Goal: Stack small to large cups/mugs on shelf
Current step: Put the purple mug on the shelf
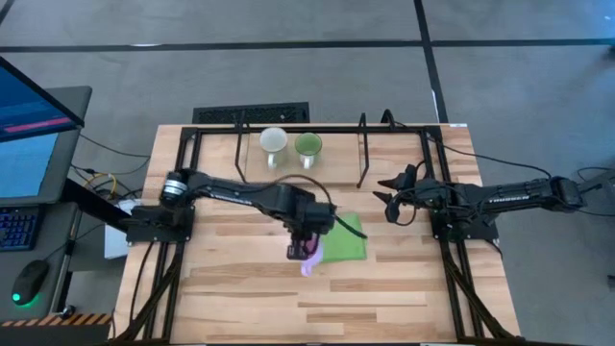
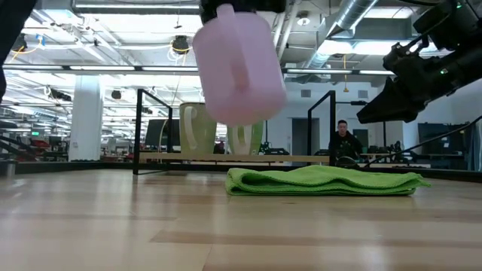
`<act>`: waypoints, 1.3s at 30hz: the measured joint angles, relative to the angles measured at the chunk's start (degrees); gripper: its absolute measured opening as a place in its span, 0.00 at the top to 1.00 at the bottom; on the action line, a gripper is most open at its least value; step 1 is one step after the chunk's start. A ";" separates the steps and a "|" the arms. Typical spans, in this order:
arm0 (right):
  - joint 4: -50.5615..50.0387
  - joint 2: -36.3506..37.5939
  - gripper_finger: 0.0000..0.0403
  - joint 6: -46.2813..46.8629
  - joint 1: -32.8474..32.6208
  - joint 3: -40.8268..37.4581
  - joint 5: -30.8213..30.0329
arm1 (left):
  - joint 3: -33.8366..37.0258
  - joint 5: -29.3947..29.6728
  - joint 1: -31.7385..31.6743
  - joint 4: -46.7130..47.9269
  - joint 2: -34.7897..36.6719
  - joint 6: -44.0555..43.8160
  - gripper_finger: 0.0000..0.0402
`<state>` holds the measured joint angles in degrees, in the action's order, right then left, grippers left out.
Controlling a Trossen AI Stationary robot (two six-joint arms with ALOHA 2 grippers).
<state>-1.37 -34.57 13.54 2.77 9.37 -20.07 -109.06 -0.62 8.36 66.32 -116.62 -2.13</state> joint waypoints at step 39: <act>-8.50 0.09 0.48 2.13 -0.12 -0.02 0.69 | -25.57 -1.05 8.26 13.85 -22.10 -8.00 1.00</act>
<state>-9.87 -34.48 15.68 2.66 9.34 -19.38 -134.63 -1.67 16.61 80.17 -138.72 -10.13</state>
